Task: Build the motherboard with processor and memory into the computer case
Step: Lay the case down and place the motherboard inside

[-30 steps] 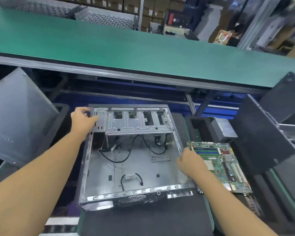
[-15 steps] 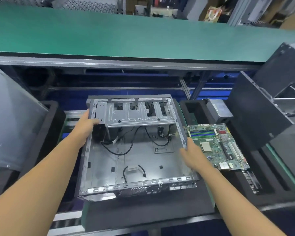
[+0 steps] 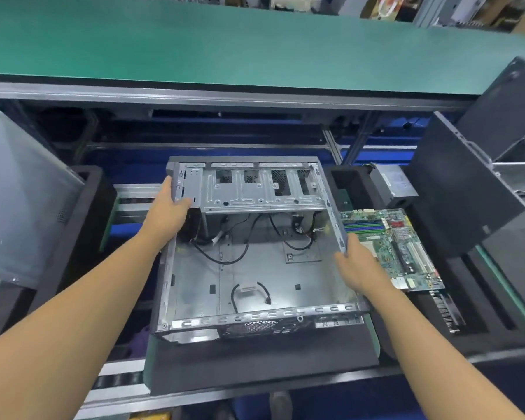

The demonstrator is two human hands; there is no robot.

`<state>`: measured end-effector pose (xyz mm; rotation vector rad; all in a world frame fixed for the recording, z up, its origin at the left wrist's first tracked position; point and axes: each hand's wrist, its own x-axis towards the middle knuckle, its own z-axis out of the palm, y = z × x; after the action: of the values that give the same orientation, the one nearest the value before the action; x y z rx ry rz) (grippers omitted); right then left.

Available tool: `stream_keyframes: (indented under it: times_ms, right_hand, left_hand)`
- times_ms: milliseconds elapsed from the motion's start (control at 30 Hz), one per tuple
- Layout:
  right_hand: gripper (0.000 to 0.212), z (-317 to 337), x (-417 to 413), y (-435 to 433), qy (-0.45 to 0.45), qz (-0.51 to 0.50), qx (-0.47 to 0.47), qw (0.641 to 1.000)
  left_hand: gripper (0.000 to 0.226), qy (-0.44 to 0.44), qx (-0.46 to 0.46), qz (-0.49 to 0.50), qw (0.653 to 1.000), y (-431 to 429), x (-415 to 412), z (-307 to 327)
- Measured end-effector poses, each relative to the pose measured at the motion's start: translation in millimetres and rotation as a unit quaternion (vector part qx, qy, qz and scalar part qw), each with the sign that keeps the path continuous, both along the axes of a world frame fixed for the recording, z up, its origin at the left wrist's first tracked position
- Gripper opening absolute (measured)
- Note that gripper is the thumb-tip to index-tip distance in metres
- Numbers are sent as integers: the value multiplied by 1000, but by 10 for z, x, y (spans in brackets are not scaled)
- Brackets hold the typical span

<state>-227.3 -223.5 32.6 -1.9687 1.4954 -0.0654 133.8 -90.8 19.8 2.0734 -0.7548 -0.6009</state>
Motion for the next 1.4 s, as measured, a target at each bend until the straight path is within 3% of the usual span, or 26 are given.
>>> stream_keyframes:
  times_ms: [33, 100, 167, 267, 367, 467, 533, 633, 767, 833, 900, 967, 1067, 1133, 1233, 1267, 1400]
  right_hand:
    - [16, 6, 8, 9, 3, 3, -4, 1000]
    - [41, 10, 26, 43, 5, 15, -48, 999]
    - [63, -5, 42, 72, 36, 74, -179, 980]
    - [56, -11, 84, 101, 54, 178, -311, 932]
    - [35, -29, 118, 138, 96, 295, -320, 895]
    - [36, -42, 188, 165, 170, 433, -249, 849]
    - [35, -25, 240, 151, 219, 487, -204, 821]
    - [30, -55, 338, 140, 291, 516, -160, 790]
    - [46, -203, 638, 91, 258, 467, -49, 845]
    - [57, -281, 810, -1, 227, 443, 6, 867]
    - [60, -344, 944, -65, 209, 429, 57, 877]
    - [53, -441, 1038, -63, 196, 454, 92, 864]
    - [40, -588, 1156, 51, 193, 517, 117, 826]
    - [22, -648, 1254, 127, 172, 527, 126, 823]
    - [15, -610, 1433, 155, 88, 461, 152, 870]
    - [13, -591, 1500, 187, 49, 440, 149, 884]
    - [12, -622, 1830, 466, -3, 444, 42, 895]
  left_hand:
    - [67, -137, 23, -14, 990, 20, -61, 52]
    - [51, -394, -12, -93, 914, 42, -229, 151]
    - [26, -451, -63, -204, 866, 79, -460, 227]
    - [30, -389, 22, -341, 855, 102, -895, 193]
    - [32, -287, 164, -424, 843, -75, -1170, -39]
    - [34, -156, 252, -416, 860, -240, -1265, -324]
    - [41, -146, 287, -387, 864, -285, -1230, -514]
    - [39, -146, 263, -297, 906, -299, -1046, -685]
    - [12, -165, 216, -207, 940, -450, -811, -649]
    - [12, -163, 227, -240, 930, -517, -737, -606]
    - [15, -148, 224, -349, 898, -506, -736, -601]
    - [27, -123, 221, -432, 866, -392, -820, -633]
    - [40, -110, 303, -505, 801, -235, -932, -712]
    - [34, -110, 352, -520, 770, -208, -899, -682]
    - [16, -14, 415, -495, 764, -197, -722, -469]
    - [19, 16, 443, -477, 759, -189, -675, -399]
    - [26, 48, 537, -347, 768, -121, -662, -297]
